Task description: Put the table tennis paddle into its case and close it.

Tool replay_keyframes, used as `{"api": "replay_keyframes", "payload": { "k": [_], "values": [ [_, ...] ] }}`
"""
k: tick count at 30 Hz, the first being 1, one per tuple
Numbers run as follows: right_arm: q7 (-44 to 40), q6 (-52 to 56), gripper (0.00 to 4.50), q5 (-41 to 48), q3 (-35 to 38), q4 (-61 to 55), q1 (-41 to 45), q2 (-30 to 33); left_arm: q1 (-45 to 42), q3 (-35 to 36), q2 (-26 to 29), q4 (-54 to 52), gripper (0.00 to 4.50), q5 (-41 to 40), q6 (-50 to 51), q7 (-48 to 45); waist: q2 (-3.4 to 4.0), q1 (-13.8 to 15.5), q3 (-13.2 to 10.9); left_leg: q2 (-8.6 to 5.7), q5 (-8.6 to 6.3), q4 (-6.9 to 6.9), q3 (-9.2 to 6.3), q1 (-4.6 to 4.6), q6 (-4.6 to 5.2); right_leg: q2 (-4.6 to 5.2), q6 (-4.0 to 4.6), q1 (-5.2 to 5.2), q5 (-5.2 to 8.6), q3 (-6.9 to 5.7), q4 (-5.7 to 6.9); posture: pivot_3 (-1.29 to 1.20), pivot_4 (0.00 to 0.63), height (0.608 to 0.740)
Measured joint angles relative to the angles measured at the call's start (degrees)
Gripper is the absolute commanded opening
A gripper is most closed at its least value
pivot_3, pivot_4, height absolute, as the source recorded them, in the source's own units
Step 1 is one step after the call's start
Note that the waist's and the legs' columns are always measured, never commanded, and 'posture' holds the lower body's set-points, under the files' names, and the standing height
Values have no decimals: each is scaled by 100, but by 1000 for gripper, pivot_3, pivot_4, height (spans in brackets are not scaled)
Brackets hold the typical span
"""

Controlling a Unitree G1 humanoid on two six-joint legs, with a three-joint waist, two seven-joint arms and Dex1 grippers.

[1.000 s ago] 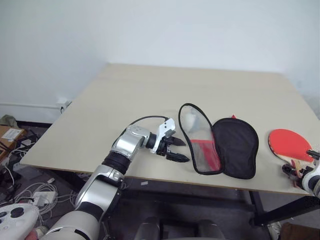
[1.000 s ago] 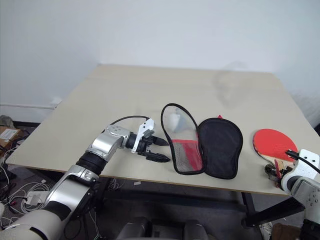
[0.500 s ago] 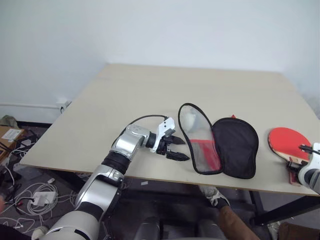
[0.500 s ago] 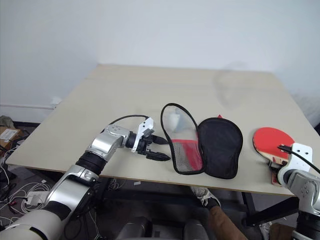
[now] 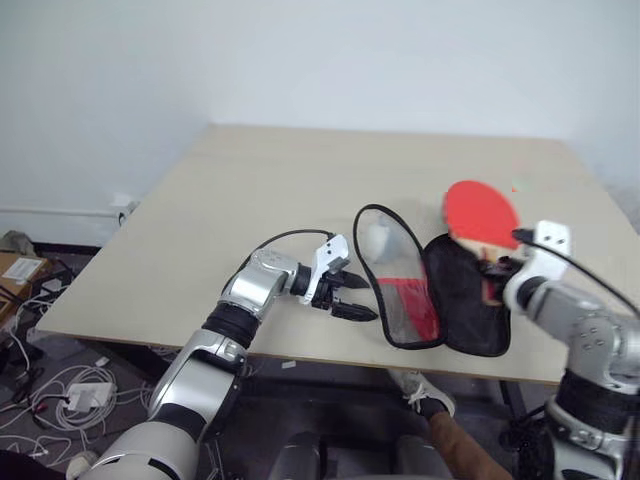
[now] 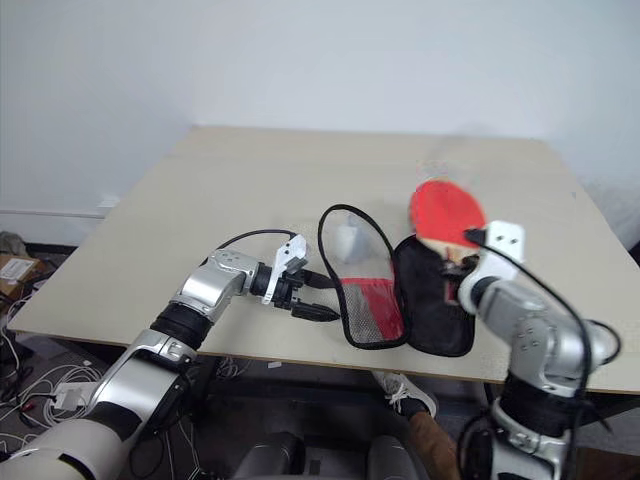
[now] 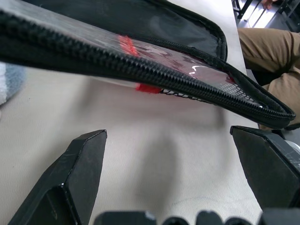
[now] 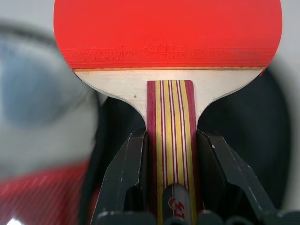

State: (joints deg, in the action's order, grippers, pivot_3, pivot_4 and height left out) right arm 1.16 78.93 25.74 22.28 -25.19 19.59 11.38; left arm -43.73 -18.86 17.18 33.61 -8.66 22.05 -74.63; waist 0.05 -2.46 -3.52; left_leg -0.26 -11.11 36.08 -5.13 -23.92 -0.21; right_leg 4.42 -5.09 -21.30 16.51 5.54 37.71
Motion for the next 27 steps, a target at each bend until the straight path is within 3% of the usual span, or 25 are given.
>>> {"api": "replay_keyframes", "payload": {
  "k": [13, 27],
  "values": [
    [165, 122, 1112, -205, -221, -850, -974, -594, -195, -18, -200, 328, 4500, 123, -142, -111, 2, -25, -1, 10, 5, -1, -9, 4, -4, -10, -10, -4, 6, -6, 9, 0, 0, 740],
    [163, -278, 1112, -686, -652, -561, -1162, -399, -320, -19, -292, 530, 4500, 210, -300, -156, 2, -25, 0, 18, 6, 0, -9, 7, -5, -19, -10, 0, 5, -6, 8, 0, 0, 740]
  ]
}}
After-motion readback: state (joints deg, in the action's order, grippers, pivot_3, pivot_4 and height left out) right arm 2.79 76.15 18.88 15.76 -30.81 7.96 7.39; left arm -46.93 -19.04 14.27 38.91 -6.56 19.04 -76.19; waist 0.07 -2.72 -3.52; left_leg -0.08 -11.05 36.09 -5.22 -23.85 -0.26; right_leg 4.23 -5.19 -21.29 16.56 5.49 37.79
